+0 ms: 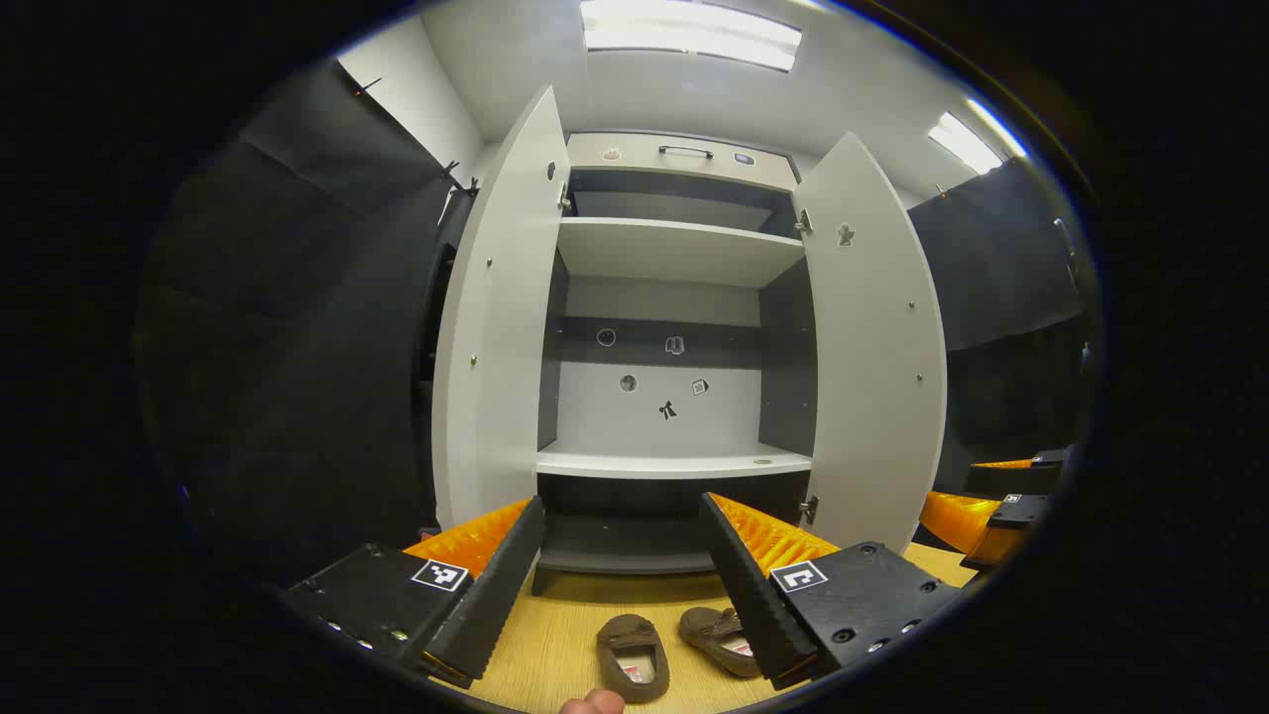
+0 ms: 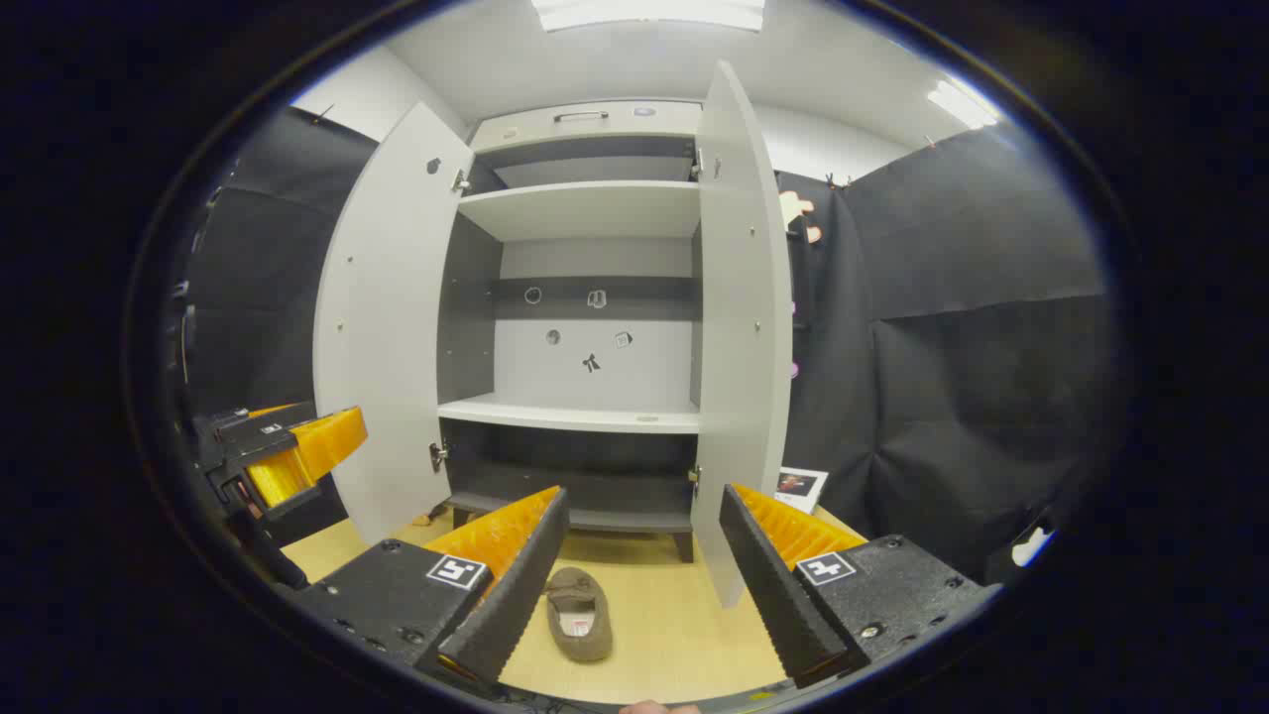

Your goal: Grab one shoe with the right hand and put it into the shoe cabinet, grab the other shoe with the left hand and put it into the shoe cabinet; then close the right door with the right hand and the left door with the left hand.

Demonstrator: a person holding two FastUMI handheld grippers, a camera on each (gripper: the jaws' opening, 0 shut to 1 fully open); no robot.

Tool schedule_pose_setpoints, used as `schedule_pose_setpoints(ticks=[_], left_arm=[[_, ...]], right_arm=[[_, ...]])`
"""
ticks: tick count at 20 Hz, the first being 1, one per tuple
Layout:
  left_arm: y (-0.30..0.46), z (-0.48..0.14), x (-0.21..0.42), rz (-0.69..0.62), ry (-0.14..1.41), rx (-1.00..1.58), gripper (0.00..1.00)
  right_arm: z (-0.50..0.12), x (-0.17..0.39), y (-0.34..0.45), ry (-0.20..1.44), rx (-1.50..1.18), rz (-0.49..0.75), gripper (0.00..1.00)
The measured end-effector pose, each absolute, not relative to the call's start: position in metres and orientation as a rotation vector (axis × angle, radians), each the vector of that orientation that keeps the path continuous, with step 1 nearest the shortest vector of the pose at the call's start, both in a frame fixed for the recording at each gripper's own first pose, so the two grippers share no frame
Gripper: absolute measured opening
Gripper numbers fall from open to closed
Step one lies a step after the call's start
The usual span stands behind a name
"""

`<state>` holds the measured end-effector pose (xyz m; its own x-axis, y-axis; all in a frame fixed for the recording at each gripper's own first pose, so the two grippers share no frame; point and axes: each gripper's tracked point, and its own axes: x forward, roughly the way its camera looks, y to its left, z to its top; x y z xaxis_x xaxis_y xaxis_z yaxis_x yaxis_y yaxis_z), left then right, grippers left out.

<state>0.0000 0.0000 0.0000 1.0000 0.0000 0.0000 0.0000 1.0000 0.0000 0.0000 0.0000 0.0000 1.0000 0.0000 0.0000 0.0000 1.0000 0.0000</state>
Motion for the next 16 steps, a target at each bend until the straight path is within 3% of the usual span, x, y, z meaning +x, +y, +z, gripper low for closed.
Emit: schedule_pose_setpoints(ticks=[2,3,4,5,6,11,15,16], left_arm=[[0.0004,0.0015,0.0001,0.002,-0.006,0.001,0.95],[-0.0001,0.0006,-0.0005,0.004,-0.006,0.002,0.95],[-0.0005,-0.0004,0.0005,0.004,-0.004,0.001,0.95],[-0.0015,-0.0009,0.0005,0.003,-0.002,0.0,0.95],[-0.0027,-0.0015,0.0008,0.002,-0.001,0.0,0.95],[-0.005,-0.0023,0.0018,0.003,0.003,0.007,0.95],[-0.0043,0.0,0.0015,0.006,-0.002,0.014,0.95],[-0.0039,-0.0003,0.0012,0.007,-0.001,0.015,0.95]], right_arm=[[0.0001,-0.0004,-0.0001,-0.001,0.001,0.001,0.94],[0.0003,-0.0001,-0.0006,0.0,0.0,0.002,0.99],[0.0001,-0.0005,-0.0009,0.001,-0.002,0.004,0.94],[0.0006,-0.0007,-0.002,0.0,-0.004,0.004,0.98],[0.0007,-0.0005,-0.0032,-0.002,-0.007,0.003,0.94],[0.0004,0.0009,-0.0069,0.002,0.008,0.004,0.99],[0.001,0.0028,-0.0068,0.004,0.006,0.008,0.94],[0.0011,0.0026,-0.0061,0.004,0.005,0.011,0.98]])
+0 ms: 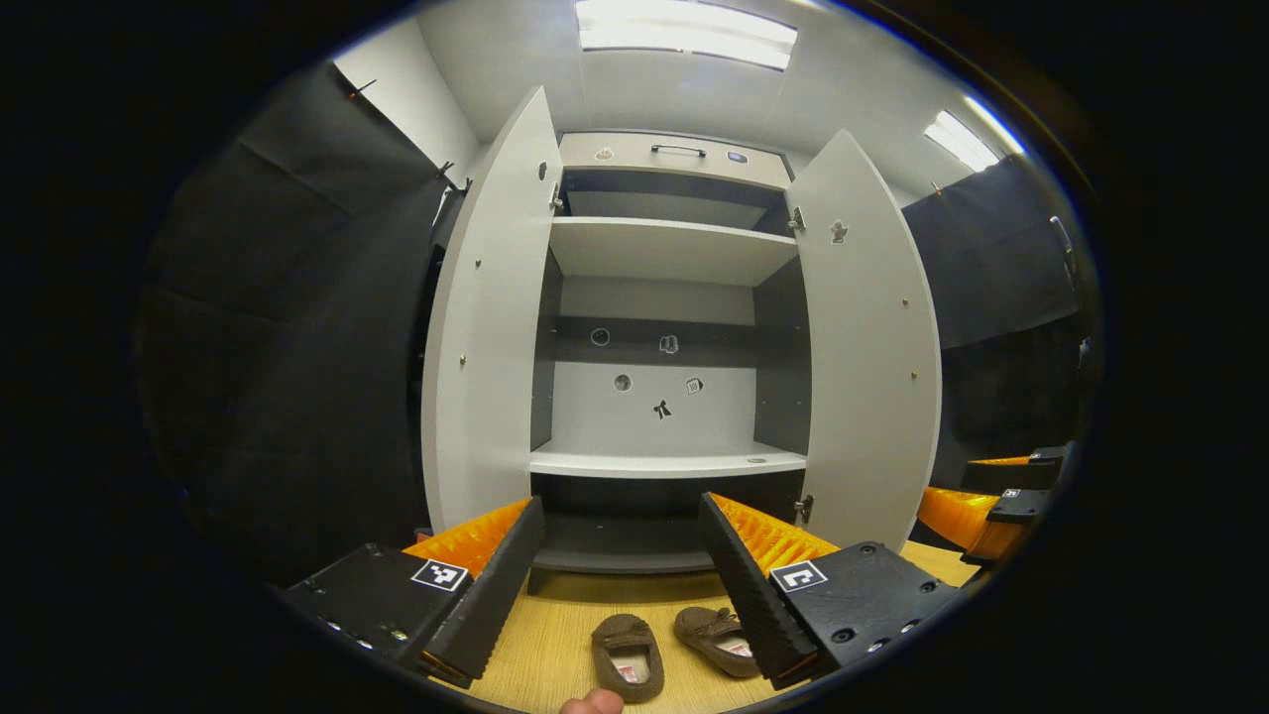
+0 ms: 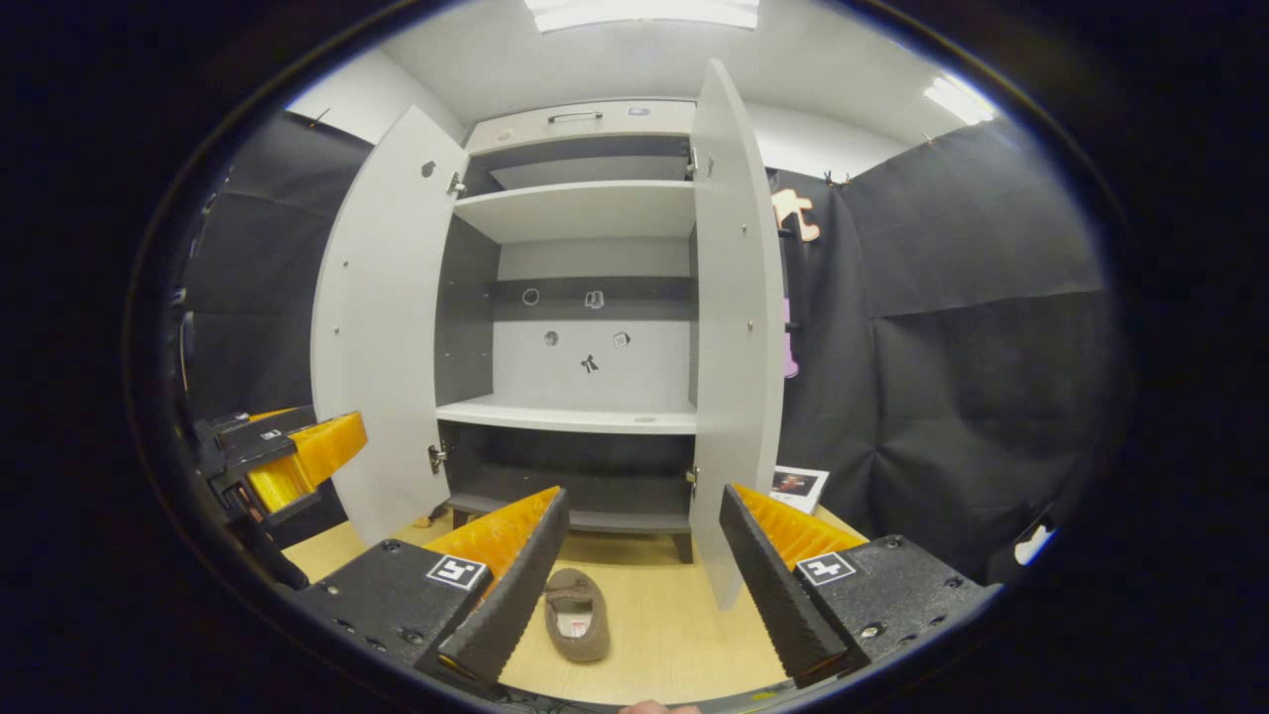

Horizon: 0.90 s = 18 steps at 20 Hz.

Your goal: Grab one shoe with the right hand and put it into the shoe cabinet, grab the other shoe with the left hand and put it into the shoe cabinet; then close the right door with the right hand and the left door with the left hand.

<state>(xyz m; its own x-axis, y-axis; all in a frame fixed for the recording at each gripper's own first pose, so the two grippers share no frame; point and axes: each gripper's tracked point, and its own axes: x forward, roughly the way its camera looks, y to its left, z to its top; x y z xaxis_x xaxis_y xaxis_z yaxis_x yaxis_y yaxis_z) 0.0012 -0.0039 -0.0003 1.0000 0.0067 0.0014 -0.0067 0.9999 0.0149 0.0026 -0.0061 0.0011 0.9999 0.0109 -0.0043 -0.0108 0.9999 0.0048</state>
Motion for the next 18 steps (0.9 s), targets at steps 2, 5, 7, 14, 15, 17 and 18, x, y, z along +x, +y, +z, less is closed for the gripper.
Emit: schedule_pose_setpoints(ticks=[2,5,7,14,15,17,18], left_arm=[[-0.003,-0.001,0.002,0.008,0.001,0.016,0.95],[-0.003,-0.001,0.002,0.009,0.001,0.016,0.95],[-0.002,0.0,0.001,0.01,-0.001,0.02,0.95],[0.0,0.001,0.001,0.012,-0.004,0.015,0.95],[0.001,0.001,0.001,0.012,-0.004,0.014,0.95],[0.002,0.001,0.001,0.011,-0.004,0.016,0.95],[0.003,0.001,0.001,0.012,-0.003,0.018,0.95]], right_arm=[[0.002,0.005,-0.004,0.005,-0.001,0.017,0.98],[0.003,0.008,0.0,0.006,-0.012,0.031,0.94],[0.004,0.012,0.005,0.007,-0.013,0.041,0.98],[0.002,0.029,0.022,0.022,-0.042,0.088,0.94],[0.001,0.034,0.026,0.027,-0.045,0.099,0.94],[-0.004,0.039,0.033,0.042,-0.053,0.121,0.98],[-0.011,0.044,0.04,0.057,-0.058,0.134,0.99]])
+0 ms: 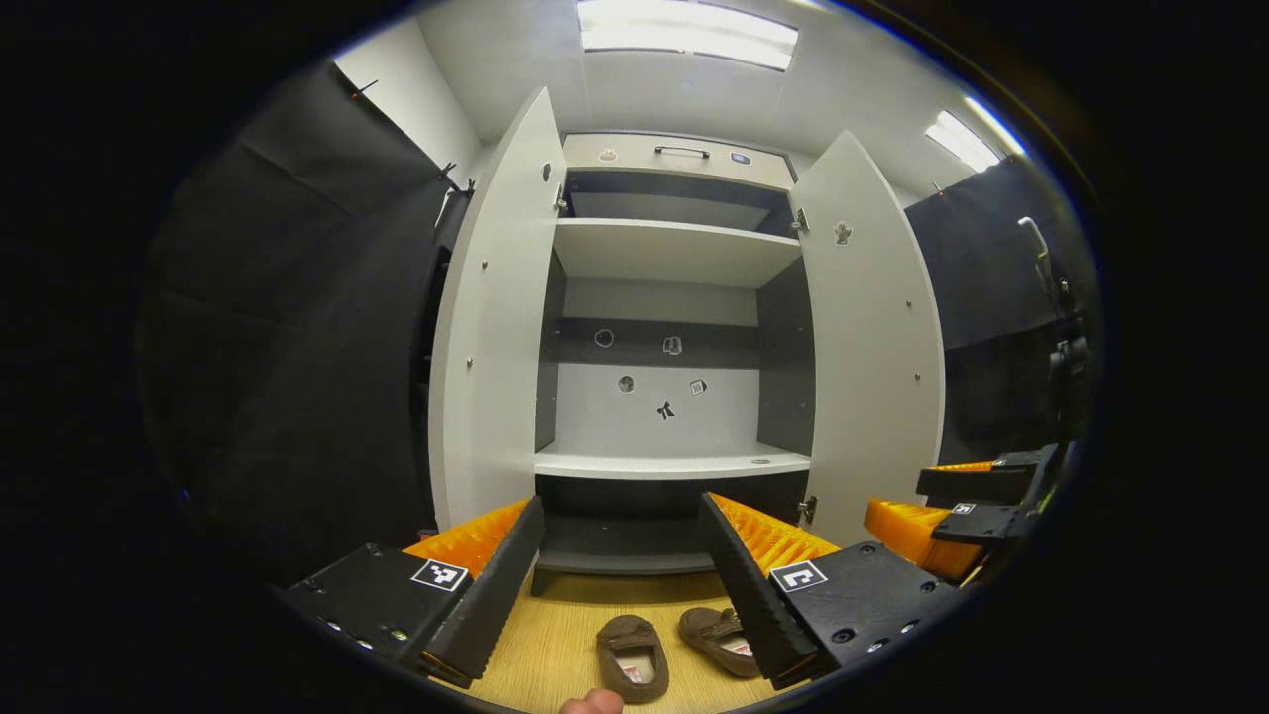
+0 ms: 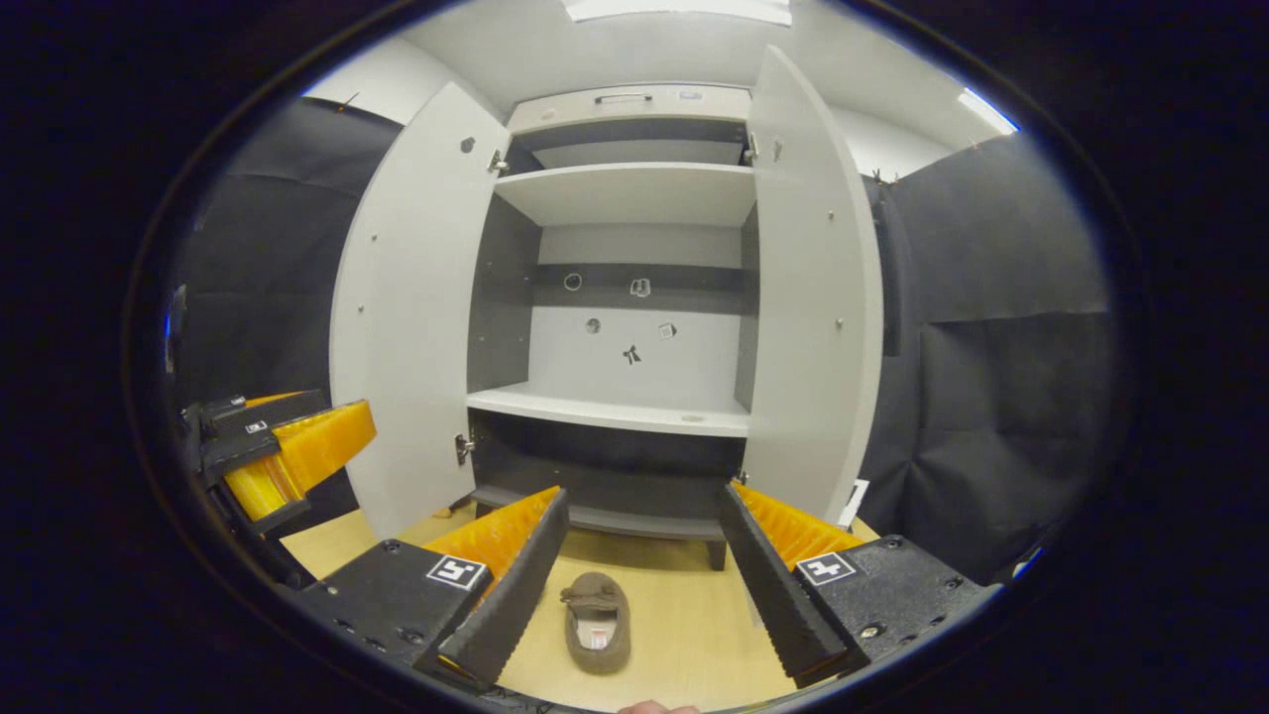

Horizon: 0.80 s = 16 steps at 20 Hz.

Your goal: Grab one shoe with the right hand and put it into the shoe cabinet, grab the other shoe with the left hand and put it into the shoe cabinet; then close the right door with the right hand and the left door with the left hand.

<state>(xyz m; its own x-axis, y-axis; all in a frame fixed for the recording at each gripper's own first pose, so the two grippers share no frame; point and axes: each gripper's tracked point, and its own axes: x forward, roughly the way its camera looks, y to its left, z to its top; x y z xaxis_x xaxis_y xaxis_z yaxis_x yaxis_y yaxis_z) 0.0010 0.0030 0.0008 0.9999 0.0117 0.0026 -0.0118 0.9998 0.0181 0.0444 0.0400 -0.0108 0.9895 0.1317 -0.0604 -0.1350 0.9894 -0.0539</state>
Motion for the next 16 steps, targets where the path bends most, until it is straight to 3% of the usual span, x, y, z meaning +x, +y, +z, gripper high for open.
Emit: schedule_pose_setpoints(ticks=[1,2,3,7,8,11,12,16], left_arm=[[0.005,0.0,0.0,0.015,-0.001,0.021,0.95],[0.006,0.0,0.0,0.017,0.0,0.023,0.95],[0.008,0.0,0.0,0.02,0.0,0.024,0.95],[0.016,-0.001,-0.001,0.033,0.003,0.015,0.95],[0.018,-0.002,0.0,0.037,0.003,0.013,0.95],[0.026,-0.004,0.0,0.053,0.007,0.015,0.95],[0.028,-0.004,0.001,0.06,0.008,0.015,0.95],[0.037,-0.009,0.002,0.08,0.018,0.008,0.95]], right_arm=[[-0.016,0.049,0.046,0.067,-0.058,0.148,0.94],[-0.022,0.053,0.052,0.077,-0.055,0.162,0.99],[-0.028,0.057,0.057,0.087,-0.051,0.17,0.95],[-0.074,0.081,0.076,0.168,-0.079,0.205,0.99],[-0.089,0.086,0.082,0.204,-0.092,0.218,0.95],[-0.133,0.095,0.096,0.312,-0.1,0.258,0.99],[-0.148,0.097,0.099,0.345,-0.101,0.267,0.95],[-0.199,0.104,0.113,0.448,-0.119,0.292,0.99]])
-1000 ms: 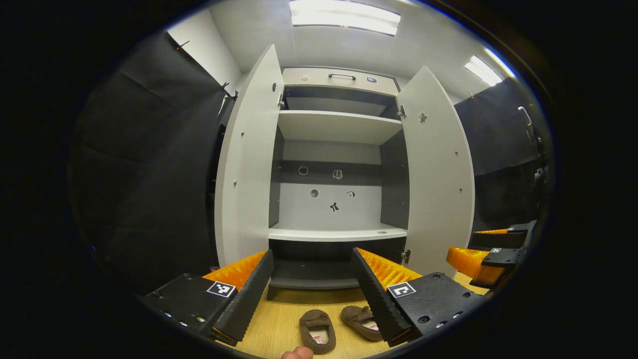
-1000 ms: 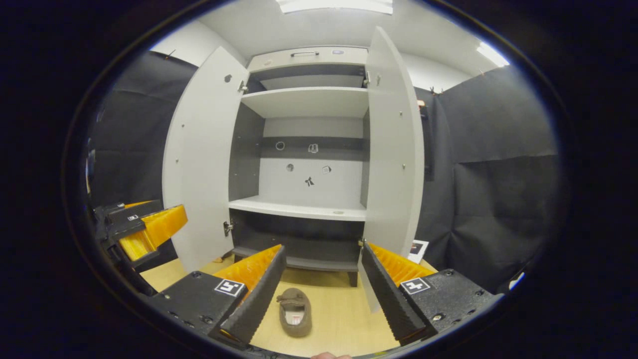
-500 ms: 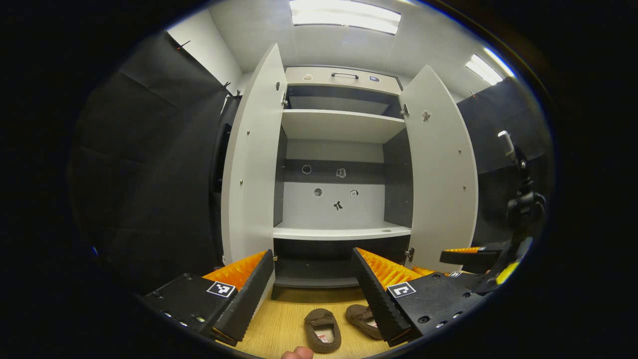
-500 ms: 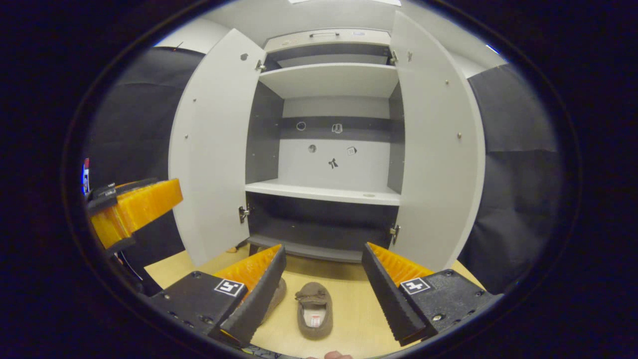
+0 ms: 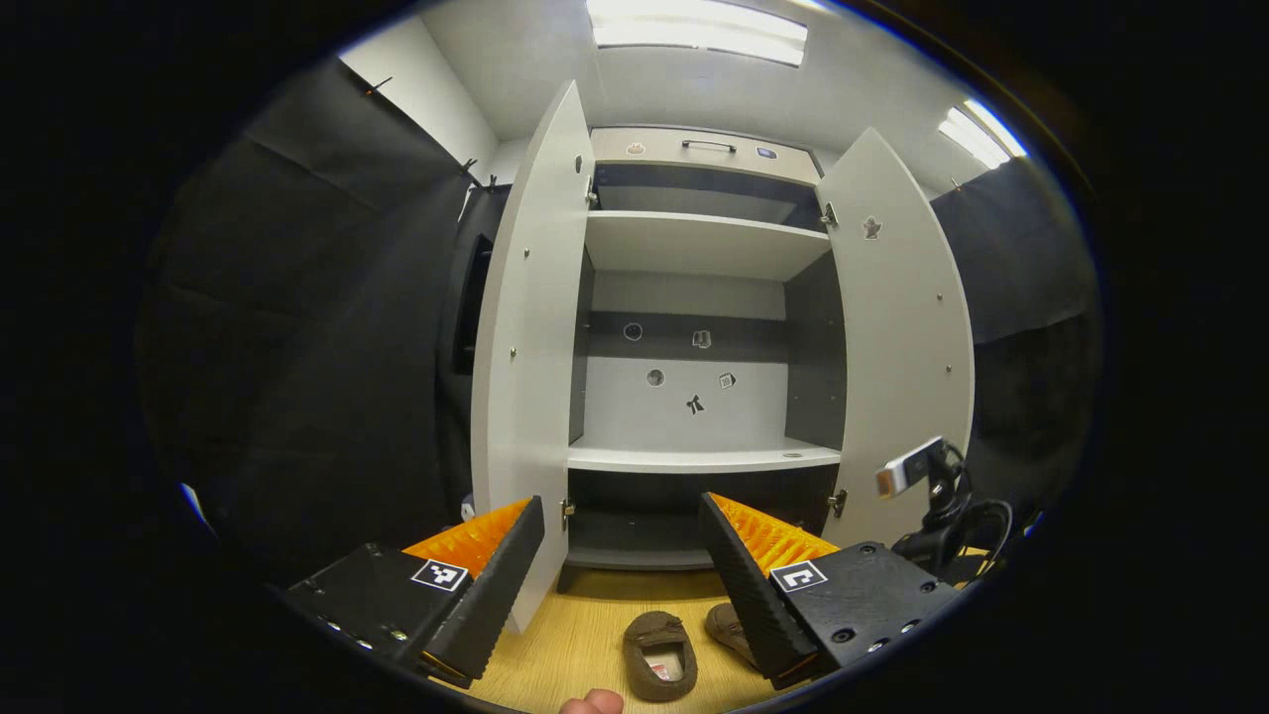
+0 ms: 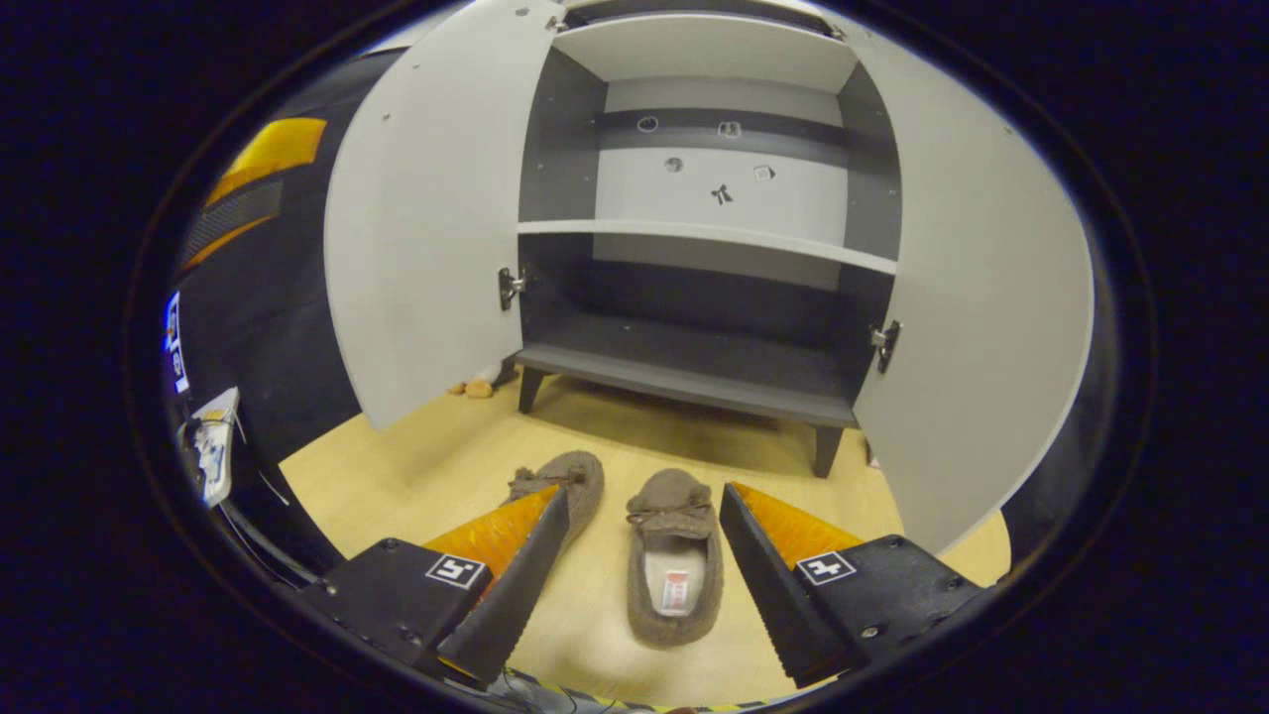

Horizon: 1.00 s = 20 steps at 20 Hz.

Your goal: Grab one shoe with the right hand and put it into the shoe cabinet, grab the other shoe with the left hand and put it into the shoe cabinet; then close the right door with the right hand and the left door with the left hand.

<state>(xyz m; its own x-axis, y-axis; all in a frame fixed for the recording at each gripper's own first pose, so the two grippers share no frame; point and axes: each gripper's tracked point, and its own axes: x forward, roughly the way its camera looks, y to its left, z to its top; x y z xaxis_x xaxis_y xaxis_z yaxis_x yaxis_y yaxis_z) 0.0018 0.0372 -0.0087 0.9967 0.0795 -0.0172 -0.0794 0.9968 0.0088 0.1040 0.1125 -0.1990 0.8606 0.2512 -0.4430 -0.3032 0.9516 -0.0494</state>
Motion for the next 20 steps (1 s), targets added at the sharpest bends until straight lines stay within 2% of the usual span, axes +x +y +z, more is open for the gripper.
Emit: schedule_pose_setpoints(ticks=[2,3,4,5,6,7,8,13,19,20], left_arm=[[0.041,-0.011,0.003,0.085,0.021,0.005,0.95],[0.041,-0.011,0.003,0.088,0.021,0.003,0.95],[0.043,-0.012,0.003,0.09,0.022,0.003,0.95],[0.044,-0.012,0.003,0.092,0.023,0.003,0.95],[0.046,-0.012,0.003,0.095,0.023,0.003,0.95],[0.047,-0.013,0.004,0.097,0.024,0.004,0.95],[0.049,-0.013,0.005,0.1,0.024,0.004,0.95],[0.056,-0.016,0.006,0.113,0.033,0.003,0.95],[0.063,-0.02,0.008,0.124,0.044,-0.002,0.95],[0.064,-0.021,0.009,0.126,0.047,-0.001,0.95]], right_arm=[[-0.221,0.107,0.118,0.494,-0.116,0.306,0.99],[-0.23,0.109,0.121,0.513,-0.11,0.311,0.95],[-0.241,0.11,0.121,0.537,-0.108,0.313,0.99],[-0.249,0.112,0.122,0.556,-0.102,0.316,0.95],[-0.258,0.113,0.122,0.578,-0.096,0.317,0.98],[-0.266,0.116,0.122,0.596,-0.088,0.314,0.94],[-0.273,0.116,0.122,0.617,-0.082,0.31,0.96],[-0.299,0.127,0.121,0.674,-0.082,0.296,0.92],[-0.325,0.148,0.121,0.695,-0.128,0.263,0.79],[-0.328,0.153,0.118,0.692,-0.141,0.244,0.72]])
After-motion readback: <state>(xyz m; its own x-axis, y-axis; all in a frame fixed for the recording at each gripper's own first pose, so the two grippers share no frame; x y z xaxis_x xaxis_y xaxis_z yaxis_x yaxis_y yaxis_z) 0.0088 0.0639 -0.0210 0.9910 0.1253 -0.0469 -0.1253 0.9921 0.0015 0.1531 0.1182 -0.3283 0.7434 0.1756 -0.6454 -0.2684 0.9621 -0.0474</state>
